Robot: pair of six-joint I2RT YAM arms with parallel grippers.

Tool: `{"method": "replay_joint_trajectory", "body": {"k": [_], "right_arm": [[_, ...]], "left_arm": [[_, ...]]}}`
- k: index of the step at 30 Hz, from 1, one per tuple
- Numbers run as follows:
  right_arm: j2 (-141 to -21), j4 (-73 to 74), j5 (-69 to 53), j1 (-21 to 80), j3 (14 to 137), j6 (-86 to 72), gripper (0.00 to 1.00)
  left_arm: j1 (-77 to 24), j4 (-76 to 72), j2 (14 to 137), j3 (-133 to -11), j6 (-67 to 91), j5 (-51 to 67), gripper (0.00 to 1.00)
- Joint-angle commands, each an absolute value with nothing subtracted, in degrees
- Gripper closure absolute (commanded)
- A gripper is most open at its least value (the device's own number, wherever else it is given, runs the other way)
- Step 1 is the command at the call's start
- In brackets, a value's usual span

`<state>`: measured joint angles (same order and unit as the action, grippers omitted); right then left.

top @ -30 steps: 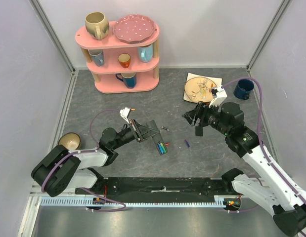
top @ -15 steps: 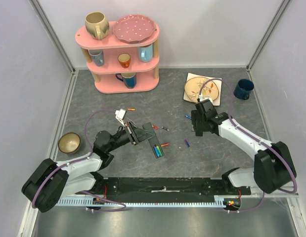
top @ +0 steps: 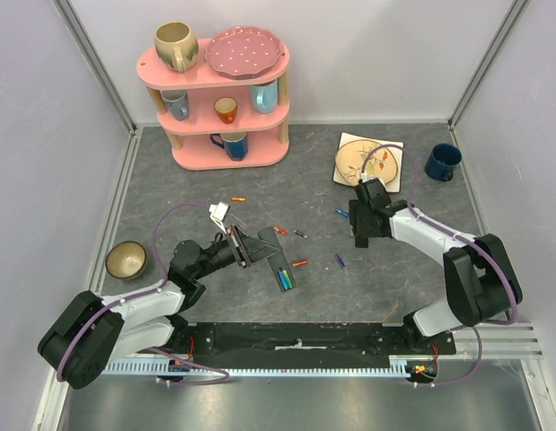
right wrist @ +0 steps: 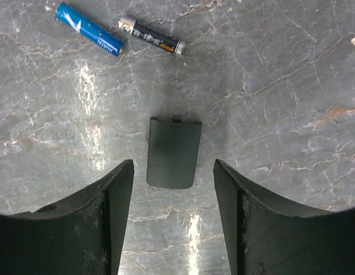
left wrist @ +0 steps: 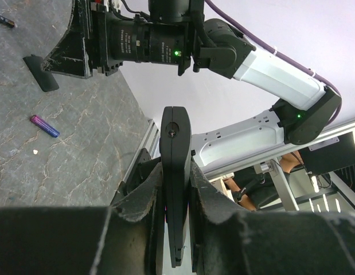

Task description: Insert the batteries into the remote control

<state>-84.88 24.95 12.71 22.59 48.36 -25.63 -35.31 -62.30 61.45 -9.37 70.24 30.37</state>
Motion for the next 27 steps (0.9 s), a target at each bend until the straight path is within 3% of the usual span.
{"method": "replay_joint_trajectory", "body": {"k": [1,13,27], "right_arm": [[-86.7,20.6,11.1,21.3,48.2,-24.8,0.35],[-89.9,18.5,9.6,20.3,47.1,-24.9,0.36],[-90.0,18.3,9.1,20.1,44.2,-24.7,0.44]], "left_arm": [[-34.9,-64.5,61.2,-9.5,68.6,31.0,0.98],[-34.9,-64.6,61.0,-9.1,69.0,31.0,0.98],[-34.9,-64.3,61.1,-9.5,68.9,31.2,0.98]]}}
